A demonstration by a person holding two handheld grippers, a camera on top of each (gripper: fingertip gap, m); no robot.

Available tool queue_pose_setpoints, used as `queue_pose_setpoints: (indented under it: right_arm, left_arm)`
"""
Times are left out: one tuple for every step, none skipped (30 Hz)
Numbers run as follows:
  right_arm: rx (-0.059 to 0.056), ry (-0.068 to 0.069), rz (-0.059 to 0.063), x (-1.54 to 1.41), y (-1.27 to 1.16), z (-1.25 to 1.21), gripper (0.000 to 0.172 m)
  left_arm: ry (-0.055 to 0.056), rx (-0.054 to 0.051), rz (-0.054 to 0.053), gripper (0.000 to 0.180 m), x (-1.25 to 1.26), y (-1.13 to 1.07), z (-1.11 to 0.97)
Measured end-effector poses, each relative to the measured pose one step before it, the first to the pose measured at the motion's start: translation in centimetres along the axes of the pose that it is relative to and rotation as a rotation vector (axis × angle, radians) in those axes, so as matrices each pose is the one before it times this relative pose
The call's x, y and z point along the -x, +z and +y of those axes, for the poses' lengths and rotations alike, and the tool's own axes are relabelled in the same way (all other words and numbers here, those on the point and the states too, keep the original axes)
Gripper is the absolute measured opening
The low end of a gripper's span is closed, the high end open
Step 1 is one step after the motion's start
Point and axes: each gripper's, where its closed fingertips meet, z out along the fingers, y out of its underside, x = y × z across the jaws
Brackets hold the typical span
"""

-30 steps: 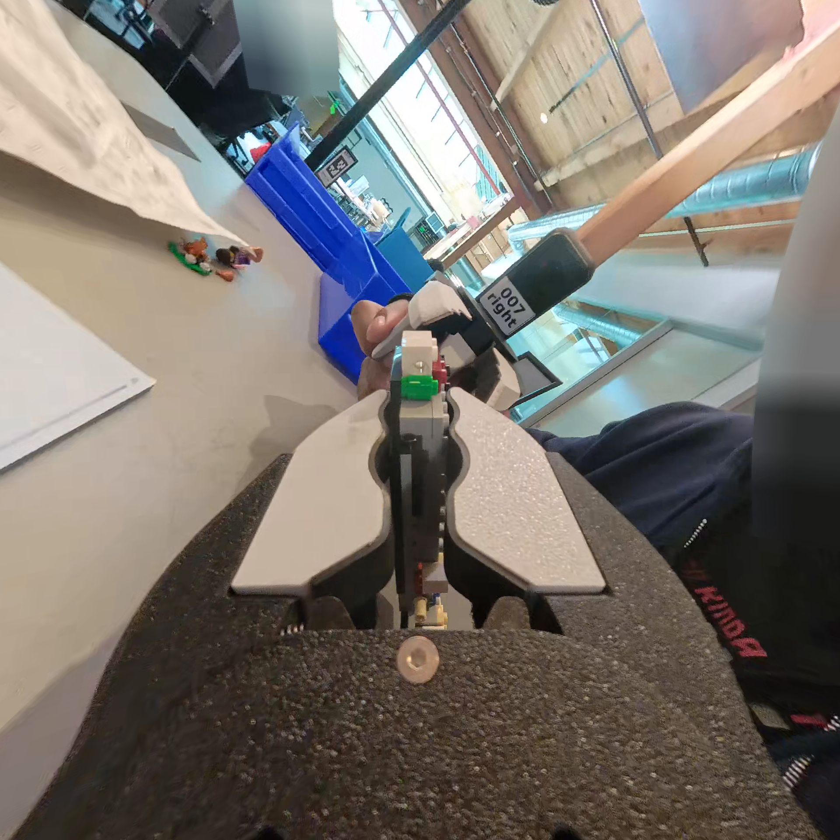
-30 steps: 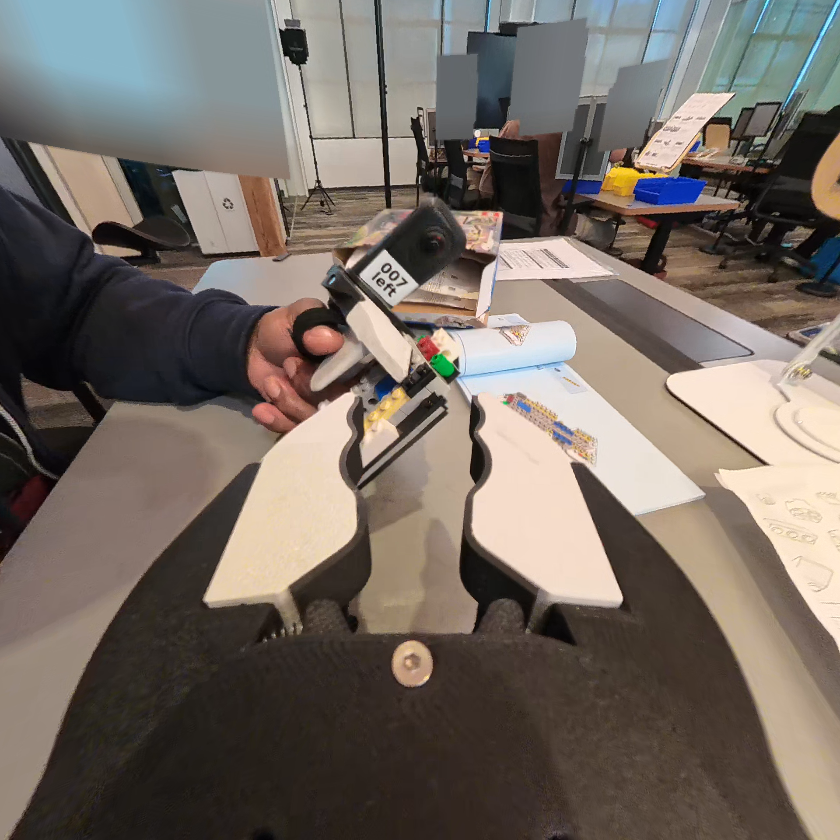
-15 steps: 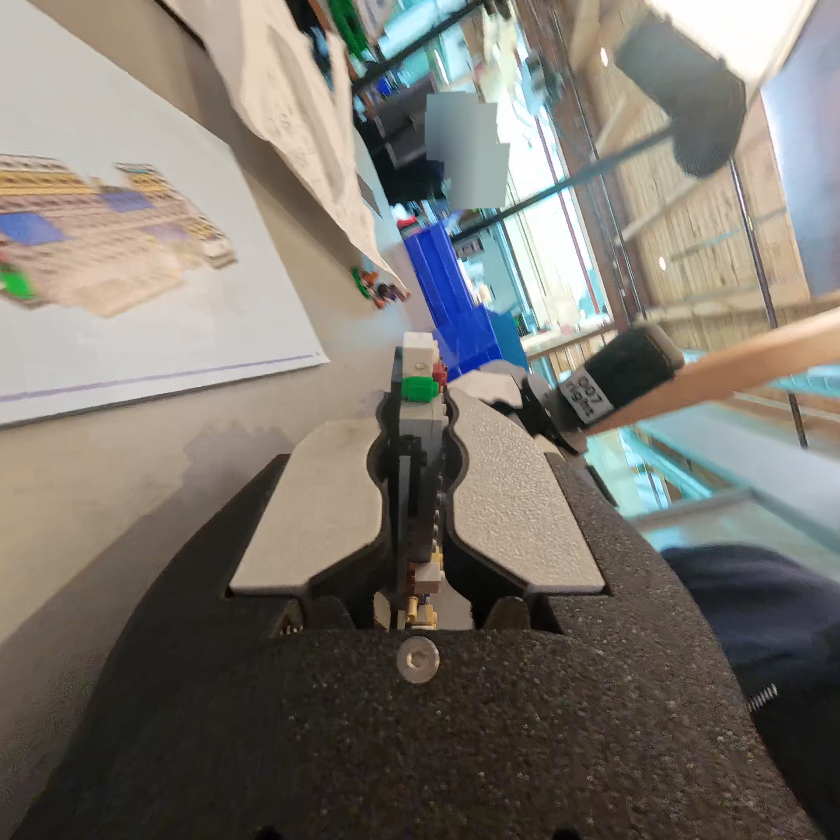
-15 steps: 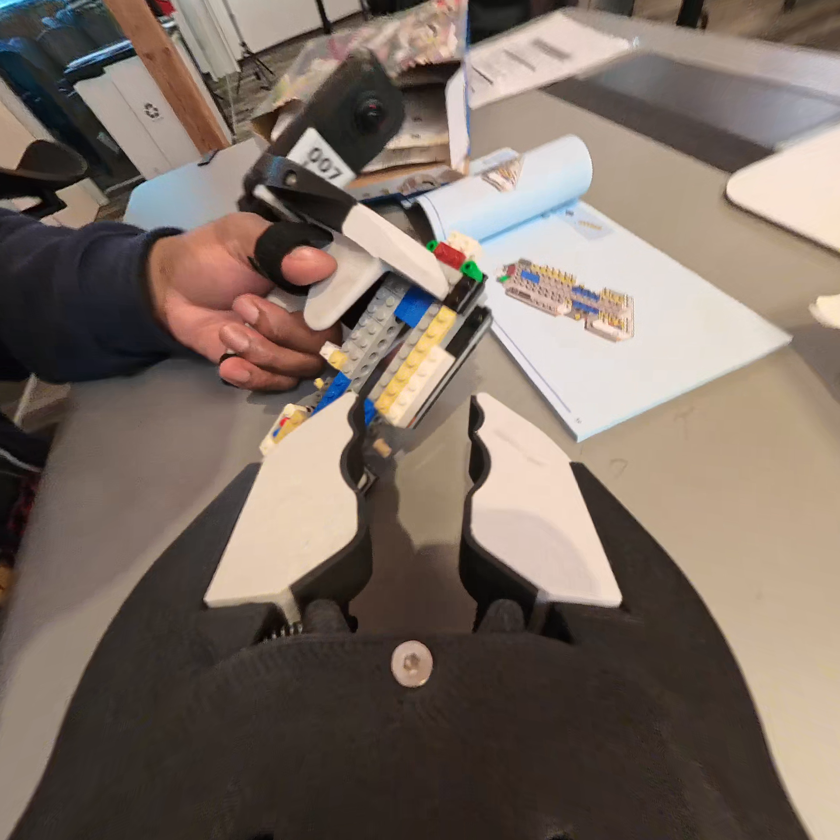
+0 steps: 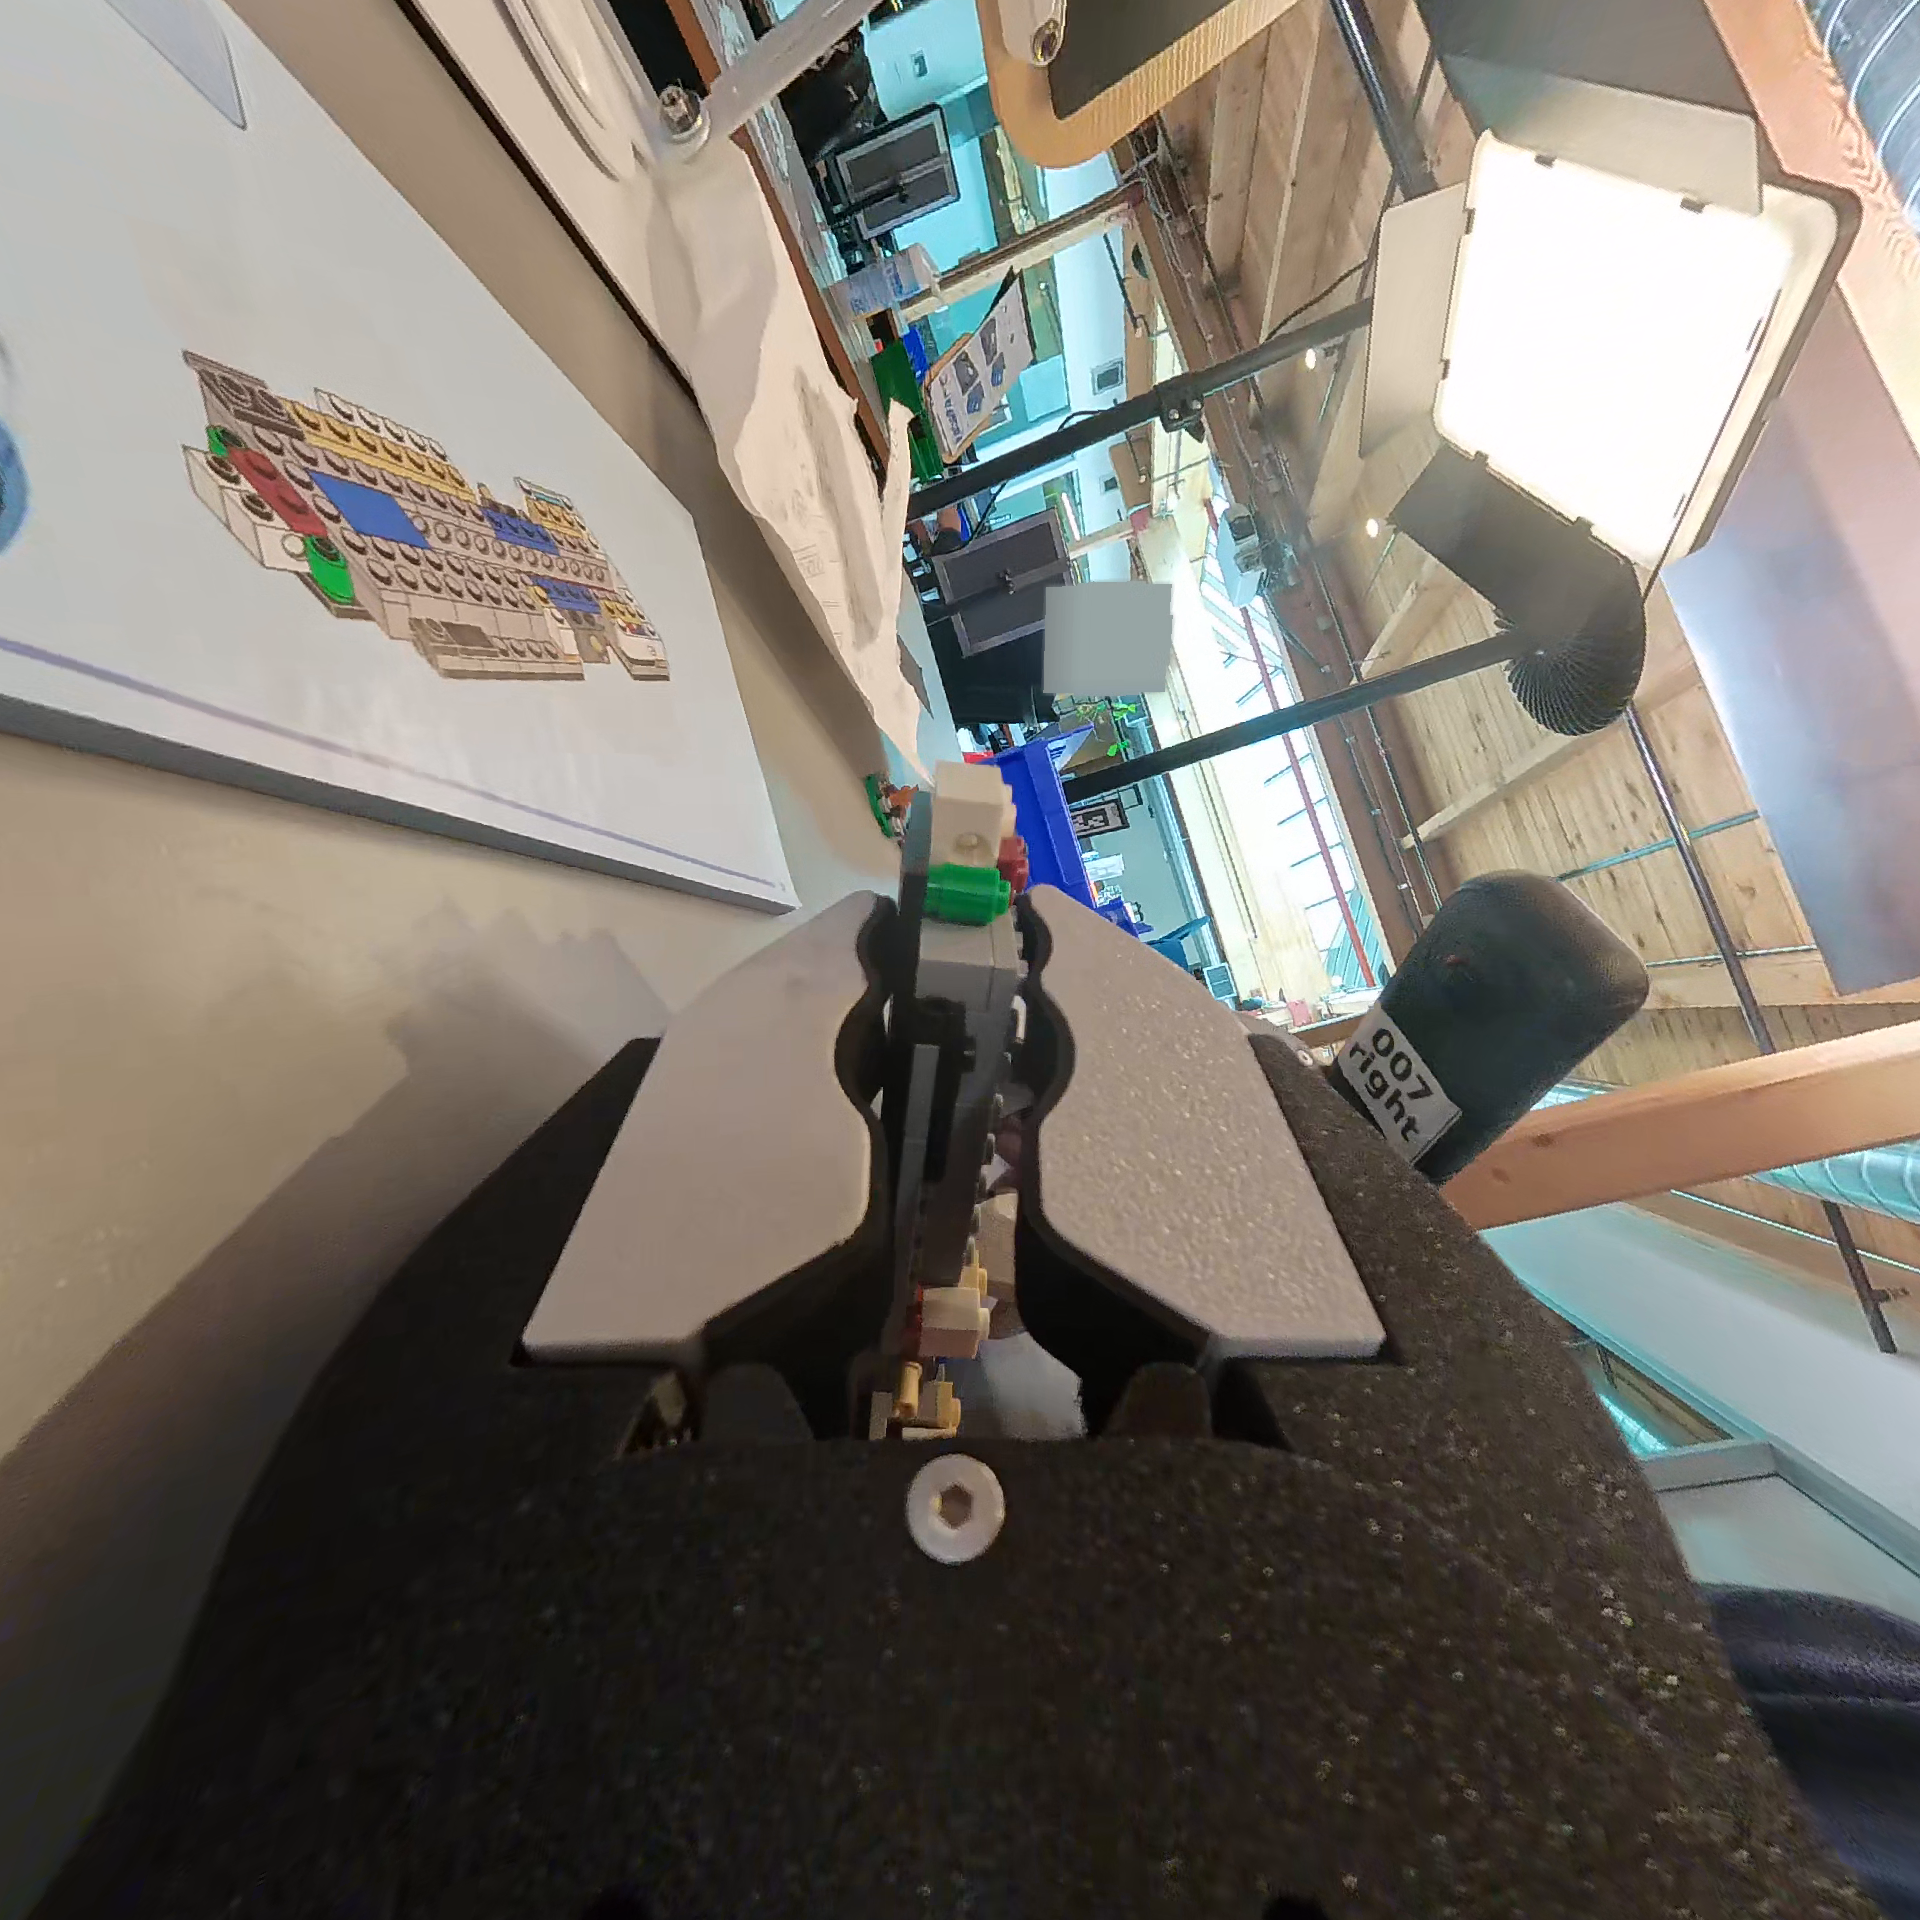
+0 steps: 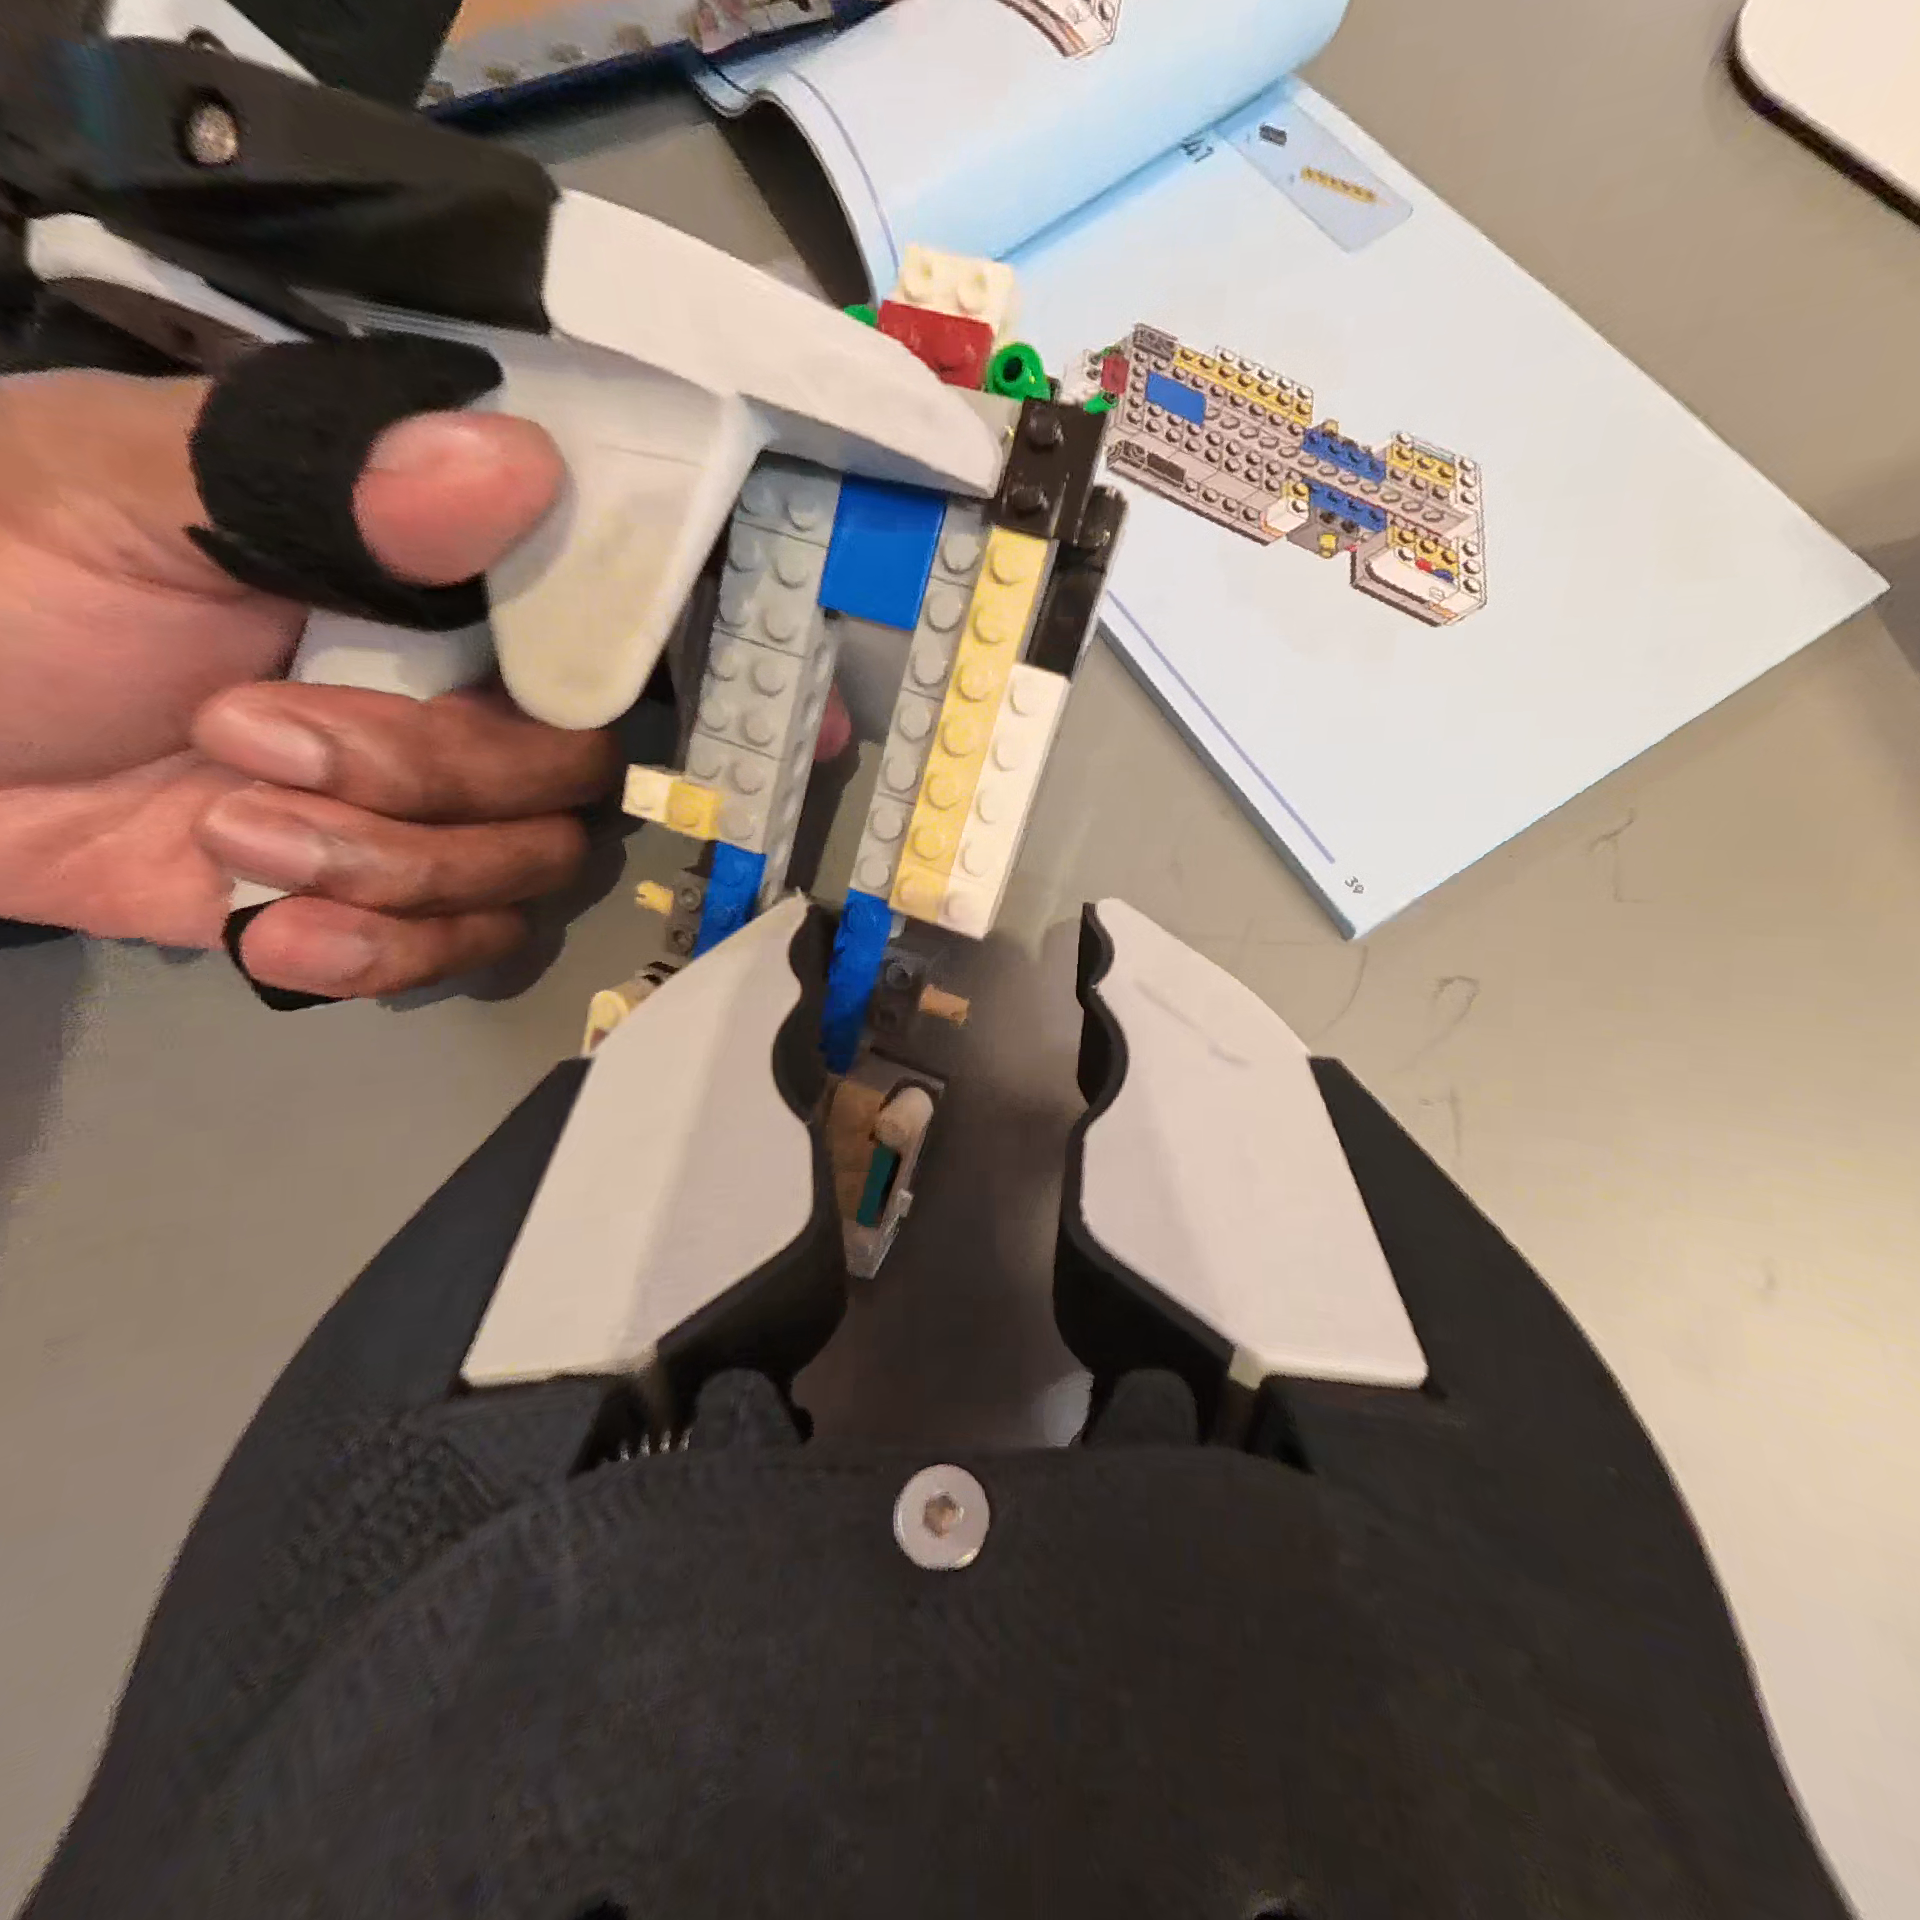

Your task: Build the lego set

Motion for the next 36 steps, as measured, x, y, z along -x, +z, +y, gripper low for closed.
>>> queue_pose_setpoints:
  right_arm:
    - [0.0023, 0.0080, -0.0138, 0.091, 0.120, -0.131, 0.044]
    - [-0.0014, 0.0152, -0.0054, -0.047, 0.056, -0.196, 0.044]
    - [-0.0100, 0.0148, -0.0048, -0.037, -0.026, -0.337, 0.044]
    - [-0.0158, 0.0116, -0.0130, 0.137, -0.070, -0.442, 0.045]
    - [-0.0143, 0.0090, -0.0151, 0.207, -0.091, -0.471, 0.045]
    - [-0.0094, 0.0012, -0.0062, 0.167, -0.086, -0.417, 0.044]
    - [-0.0029, -0.0089, 0.0079, 0.038, -0.064, -0.315, 0.043]
    - [-0.0014, -0.0147, 0.0185, -0.031, -0.066, -0.267, 0.041]
    - [-0.0006, -0.0168, 0.0197, 0.018, -0.039, -0.221, 0.038]
    - [-0.0012, -0.0166, 0.0246, -0.047, -0.009, -0.200, 0.035]
    - [0.0028, -0.0204, 0.0313, -0.154, 0.038, -0.110, 0.033]
    - [0.0111, -0.0271, 0.0325, -0.206, 0.071, 0.054, 0.029]
    - [0.0096, -0.0212, 0.0234, -0.133, 0.089, 0.072, 0.028]
    - [0.0057, -0.0046, 0.0094, -0.015, 0.069, 0.028, 0.028]
    - [0.0050, 0.0033, 0.0015, 0.007, 0.045, 0.030, 0.028]
    - [0.0031, 0.0035, -0.0024, 0.007, 0.014, 0.019, 0.028]
    - [0.0035, 0.0004, -0.0034, -0.006, -0.012, 0.046, 0.028]
    - [0.0076, -0.0019, -0.0030, -0.042, -0.015, 0.101, 0.028]
    - [0.0108, -0.0048, -0.0039, -0.064, -0.019, 0.151, 0.028]
    - [0.0123, -0.0090, -0.0055, -0.069, -0.051, 0.177, 0.028]
    - [0.0172, -0.0145, -0.0100, -0.048, -0.037, 0.246, 0.028]
    - [0.0294, -0.0190, -0.0146, 0.000, -0.009, 0.423, 0.028]
    - [0.0295, -0.0252, -0.0191, 0.054, 0.000, 0.439, 0.028]
    - [0.0264, -0.0224, -0.0192, 0.053, 0.001, 0.422, 0.028]
    - [0.0310, -0.0261, -0.0209, 0.109, 0.042, 0.495, 0.028]
    - [0.0399, -0.0365, -0.0230, 0.196, 0.108, 0.643, 0.027]
    - [0.0454, -0.0438, -0.0206, 0.230, 0.147, 0.725, 0.026]
    - [0.0414, -0.0431, -0.0223, 0.259, 0.127, 0.664, 0.025]
    - [0.0347, -0.0488, -0.0352, 0.461, 0.095, 0.551, 0.026]
    - [0.0169, -0.0517, -0.0359, 0.520, -0.031, 0.299, 0.026]
    - [0.0090, -0.0589, -0.0342, 0.516, -0.114, 0.176, 0.025]
    - [0.0169, -0.0631, -0.0361, 0.542, -0.090, 0.322, 0.026]
    - [0.0158, -0.0503, -0.0260, 0.388, -0.127, 0.293, 0.025]
    - [0.0187, -0.0394, -0.0141, 0.202, -0.128, 0.285, 0.025]
    - [0.0165, -0.0318, -0.0066, 0.124, -0.131, 0.299, 0.026]
    - [0.0097, -0.0178, -0.0023, 0.067, -0.143, 0.252, 0.026]
  left_arm:
    - [-0.0004, 0.0007, -0.0019, 0.021, 0.033, -0.011, -0.051]
    - [0.0002, 0.0029, 0.0035, 0.021, -0.043, -0.014, 0.005]
    - [0.0006, 0.0052, 0.0029, 0.021, -0.044, 0.014, 0.068]
    - [-0.0021, 0.0020, -0.0020, 0.020, 0.029, 0.009, 0.062]
    - [-0.0076, -0.0004, 0.0003, 0.021, 0.016, -0.017, 0.023]
    - [-0.0086, -0.0017, 0.0061, 0.021, -0.032, -0.044, -0.031]
    - [-0.0064, -0.0045, 0.0056, 0.021, -0.016, -0.048, -0.111]
    - [-0.0060, -0.0042, 0.0046, 0.021, -0.013, -0.043, -0.133]
    - [-0.0051, -0.0037, 0.0077, 0.021, -0.054, -0.025, -0.110]
    - [-0.0029, -0.0015, 0.0072, 0.022, -0.059, -0.007, -0.063]
    - [0.0005, 0.0034, 0.0025, 0.022, -0.039, 0.014, 0.015]
    - [0.0042, 0.0022, -0.0014, 0.022, -0.003, 0.015, -0.002]
    - [0.0055, 0.0025, -0.0023, 0.022, -0.020, 0.027, 0.020]
    - [0.0046, 0.0021, -0.0065, 0.022, 0.061, 0.006, 0.007]
    - [0.0019, 0.0021, -0.0036, 0.022, 0.029, -0.007, -0.005]
    - [0.0021, 0.0029, -0.0022, 0.022, 0.014, -0.002, 0.003]
    - [0.0055, 0.0051, -0.0034, 0.023, 0.003, 0.003, 0.024]
    - [0.0099, 0.0088, -0.0075, 0.024, 0.028, 0.035, 0.031]
    - [0.0138, 0.0084, -0.0124, 0.026, 0.079, 0.013, -0.011]
    - [0.0163, 0.0040, -0.0150, 0.027, 0.108, -0.032, -0.092]
    - [0.0168, 0.0043, -0.0169, 0.029, 0.134, -0.054, -0.134]
    - [0.0165, 0.0040, -0.0189, 0.031, 0.166, -0.085, -0.201]
    - [0.0182, 0.0079, -0.0303, 0.034, 0.338, -0.091, -0.224]
    - [0.0223, 0.0034, -0.0196, 0.037, 0.194, -0.109, -0.308]
    - [0.0264, -0.0014, -0.0175, 0.037, 0.158, -0.137, -0.403]
    - [0.0287, -0.0026, -0.0123, 0.037, 0.073, -0.146, -0.438]
    - [0.0317, -0.0070, -0.0051, 0.037, -0.082, -0.180, -0.481]
    - [0.0314, -0.0052, -0.0039, 0.037, -0.129, -0.164, -0.465]
    - [0.0272, -0.0064, 0.0111, 0.037, -0.342, -0.130, -0.457]
    - [0.0235, -0.0029, 0.0183, 0.037, -0.393, -0.105, -0.360]
    - [0.0228, 0.0029, 0.0181, 0.037, -0.361, -0.032, -0.246]
    - [0.0237, 0.0059, 0.0194, 0.037, -0.320, 0.012, -0.150]
    - [0.0255, 0.0112, 0.0140, 0.037, -0.205, 0.078, -0.019]
    - [0.0282, 0.0172, 0.0045, 0.039, -0.040, 0.105, 0.101]
    - [0.0339, 0.0128, -0.0023, 0.042, 0.037, 0.105, 0.085]
    - [0.0430, 0.0073, -0.0045, 0.044, 0.040, 0.104, 0.046]
